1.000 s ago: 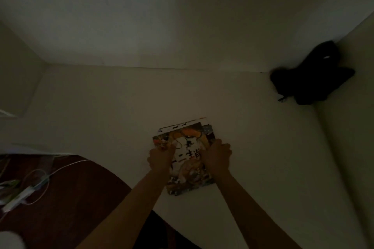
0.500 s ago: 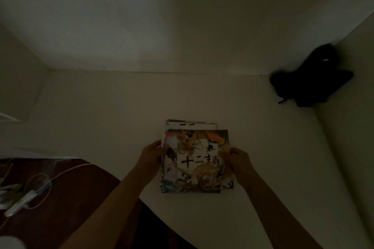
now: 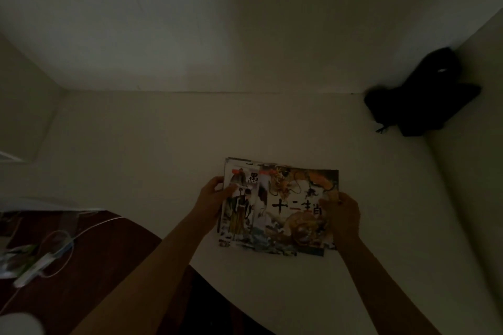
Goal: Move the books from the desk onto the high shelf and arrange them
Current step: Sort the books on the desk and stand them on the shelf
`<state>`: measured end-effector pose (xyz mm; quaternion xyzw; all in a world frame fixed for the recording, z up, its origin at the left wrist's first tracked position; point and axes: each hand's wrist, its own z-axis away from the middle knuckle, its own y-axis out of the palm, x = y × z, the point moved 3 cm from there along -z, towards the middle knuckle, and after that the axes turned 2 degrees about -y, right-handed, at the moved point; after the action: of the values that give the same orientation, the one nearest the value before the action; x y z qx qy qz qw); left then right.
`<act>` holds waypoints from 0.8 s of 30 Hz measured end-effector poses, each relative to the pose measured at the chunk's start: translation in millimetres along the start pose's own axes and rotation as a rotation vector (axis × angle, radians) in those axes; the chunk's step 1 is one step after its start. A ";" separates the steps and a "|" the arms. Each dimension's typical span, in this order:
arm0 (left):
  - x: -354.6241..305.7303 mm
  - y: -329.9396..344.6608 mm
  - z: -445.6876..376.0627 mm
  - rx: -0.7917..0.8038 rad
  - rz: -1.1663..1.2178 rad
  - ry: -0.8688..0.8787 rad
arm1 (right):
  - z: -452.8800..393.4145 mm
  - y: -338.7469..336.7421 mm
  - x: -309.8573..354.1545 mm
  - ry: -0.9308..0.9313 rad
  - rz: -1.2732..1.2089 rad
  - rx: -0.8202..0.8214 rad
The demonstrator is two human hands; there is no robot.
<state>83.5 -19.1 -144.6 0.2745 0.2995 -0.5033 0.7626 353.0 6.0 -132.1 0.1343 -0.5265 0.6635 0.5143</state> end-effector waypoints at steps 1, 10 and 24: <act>-0.6 -0.2 -0.4 -0.017 -0.021 0.006 | -3.3 -3.5 -2.1 -0.014 0.041 -0.037; -5.4 -7.3 1.2 -0.105 -0.101 0.027 | -1.5 1.2 -7.6 0.030 0.179 0.055; -13.8 8.7 21.0 0.141 -0.172 0.162 | 30.4 65.4 22.1 0.070 -0.071 0.260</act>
<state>91.1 -23.0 -119.4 0.3404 0.3463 -0.5630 0.6687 278.4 -2.0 -140.4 0.1951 -0.4126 0.7119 0.5338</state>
